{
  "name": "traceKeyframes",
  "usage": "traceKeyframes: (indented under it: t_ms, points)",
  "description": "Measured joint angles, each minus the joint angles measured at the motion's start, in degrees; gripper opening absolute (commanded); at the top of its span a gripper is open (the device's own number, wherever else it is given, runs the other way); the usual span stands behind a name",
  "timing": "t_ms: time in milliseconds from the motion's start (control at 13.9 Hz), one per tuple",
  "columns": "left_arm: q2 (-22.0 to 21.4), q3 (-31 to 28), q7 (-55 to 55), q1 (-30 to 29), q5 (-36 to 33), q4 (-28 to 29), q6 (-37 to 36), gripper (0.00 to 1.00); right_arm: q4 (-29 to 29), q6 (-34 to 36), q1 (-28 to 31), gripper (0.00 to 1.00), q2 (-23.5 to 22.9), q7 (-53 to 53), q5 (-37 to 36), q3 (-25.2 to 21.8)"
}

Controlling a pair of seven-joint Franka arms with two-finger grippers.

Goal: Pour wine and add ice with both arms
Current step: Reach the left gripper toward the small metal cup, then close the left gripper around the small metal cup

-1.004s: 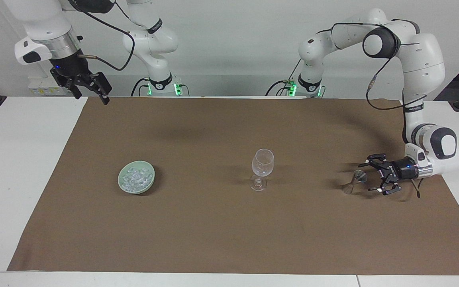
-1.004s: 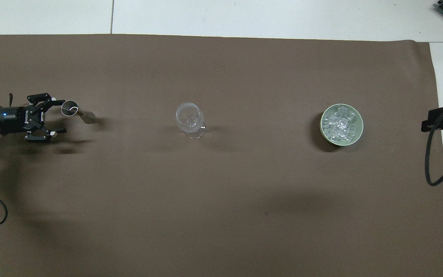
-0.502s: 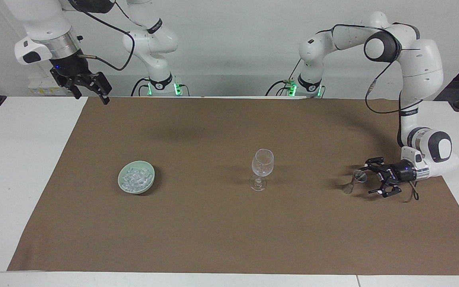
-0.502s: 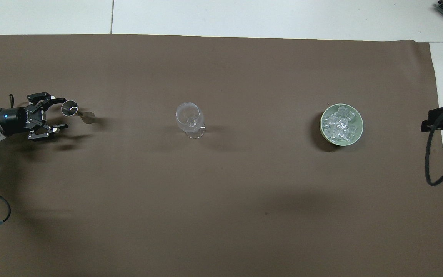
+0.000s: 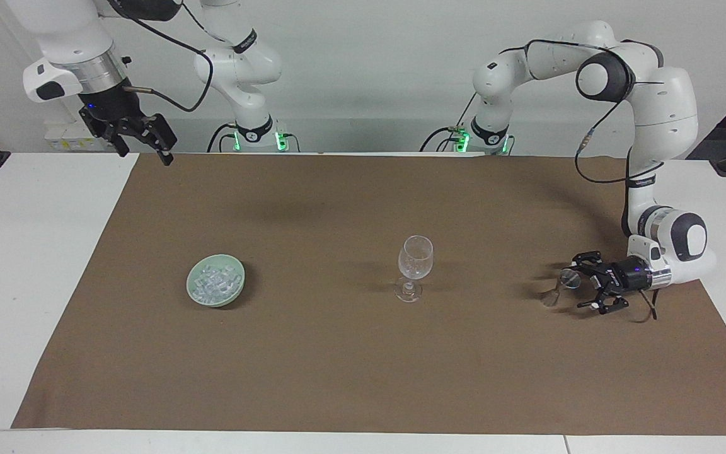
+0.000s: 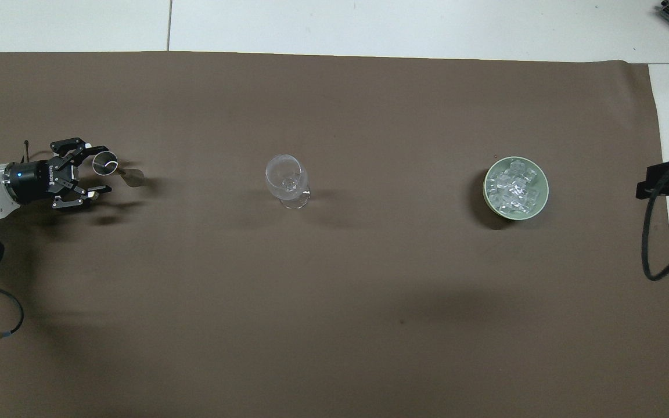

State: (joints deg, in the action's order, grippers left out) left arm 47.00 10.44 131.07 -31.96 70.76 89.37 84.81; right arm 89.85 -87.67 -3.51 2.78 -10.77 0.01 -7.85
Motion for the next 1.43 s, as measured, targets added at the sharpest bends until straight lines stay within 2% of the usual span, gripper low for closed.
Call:
traceKeyframes:
  t_ms: [287,430,717,1075,1147,1290,1434]
  points:
    - [0.40,0.79,1.03,0.03,0.52,0.02,0.00,0.86,0.00,0.00,0.00,1.00,0.00,0.00,0.00,0.00]
    - [0.99,0.87,1.90,0.03,0.67,0.04,-0.01,0.76,0.00,0.00,0.00,1.00,0.00,0.00,0.00,0.00]
    - [1.72,0.94,3.02,0.03,0.84,0.05,-0.14,0.72,0.00,0.00,0.00,1.00,0.00,0.00,0.00,0.00]
    - [1.95,1.40,3.07,0.04,0.91,0.06,-0.31,0.72,0.00,0.00,0.00,1.00,0.00,0.00,0.00,0.00]
    - [2.00,1.46,3.07,0.07,0.91,0.08,-0.39,0.70,0.00,0.00,0.00,1.00,0.00,0.00,0.00,0.00]
    - [2.05,1.55,3.08,0.16,0.91,0.23,-0.75,0.61,0.00,0.00,0.00,1.00,0.00,0.00,0.00,0.00]
    - [2.12,1.61,3.37,0.20,0.91,0.34,-1.07,0.59,0.00,0.00,0.00,1.00,0.00,0.00,0.00,0.00]
